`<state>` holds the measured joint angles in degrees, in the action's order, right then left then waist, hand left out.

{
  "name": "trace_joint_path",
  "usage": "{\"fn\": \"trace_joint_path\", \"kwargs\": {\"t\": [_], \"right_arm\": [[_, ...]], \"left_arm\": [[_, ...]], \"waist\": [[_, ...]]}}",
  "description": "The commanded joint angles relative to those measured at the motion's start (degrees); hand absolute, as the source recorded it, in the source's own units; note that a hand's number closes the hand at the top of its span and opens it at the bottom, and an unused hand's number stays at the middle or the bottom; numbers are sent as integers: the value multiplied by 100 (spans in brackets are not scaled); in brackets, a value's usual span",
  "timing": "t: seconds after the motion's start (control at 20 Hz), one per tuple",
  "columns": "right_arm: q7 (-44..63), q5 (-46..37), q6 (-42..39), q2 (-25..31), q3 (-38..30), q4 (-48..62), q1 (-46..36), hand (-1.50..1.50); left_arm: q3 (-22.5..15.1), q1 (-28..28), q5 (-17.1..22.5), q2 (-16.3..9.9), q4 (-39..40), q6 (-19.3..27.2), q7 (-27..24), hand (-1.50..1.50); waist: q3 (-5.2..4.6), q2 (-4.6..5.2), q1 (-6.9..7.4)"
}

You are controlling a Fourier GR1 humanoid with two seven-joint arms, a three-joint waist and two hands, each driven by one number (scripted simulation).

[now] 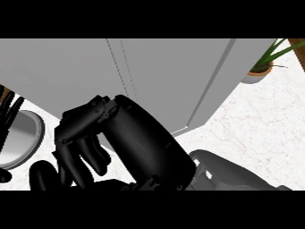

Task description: Pick up the wine, place it into the cabinet and close the cabinet

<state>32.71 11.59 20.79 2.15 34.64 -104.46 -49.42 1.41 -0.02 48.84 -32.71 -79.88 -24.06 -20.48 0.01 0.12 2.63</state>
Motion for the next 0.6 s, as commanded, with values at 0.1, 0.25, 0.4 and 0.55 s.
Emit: {"fn": "trace_joint_path", "kwargs": {"t": [0.1,0.25,0.4,0.55], "right_arm": [[-507,836,-15,-209,-698,1541,-1005,150],[-1181,929,-203,-212,-603,1860,-394,150],[-1080,1028,-123,-214,-899,2260,-707,150],[-1561,1020,-545,-215,-1061,2745,-510,150]], "left_arm": [[271,221,-146,-48,332,-370,-206,-150],[507,116,156,-179,295,-383,81,-150],[379,-96,-306,90,599,-275,-138,-150],[590,-11,-207,-115,547,-435,-25,-150]], "waist": [[-9,9,-97],[-3,5,-150],[-6,4,-195],[-4,8,-184]]}}
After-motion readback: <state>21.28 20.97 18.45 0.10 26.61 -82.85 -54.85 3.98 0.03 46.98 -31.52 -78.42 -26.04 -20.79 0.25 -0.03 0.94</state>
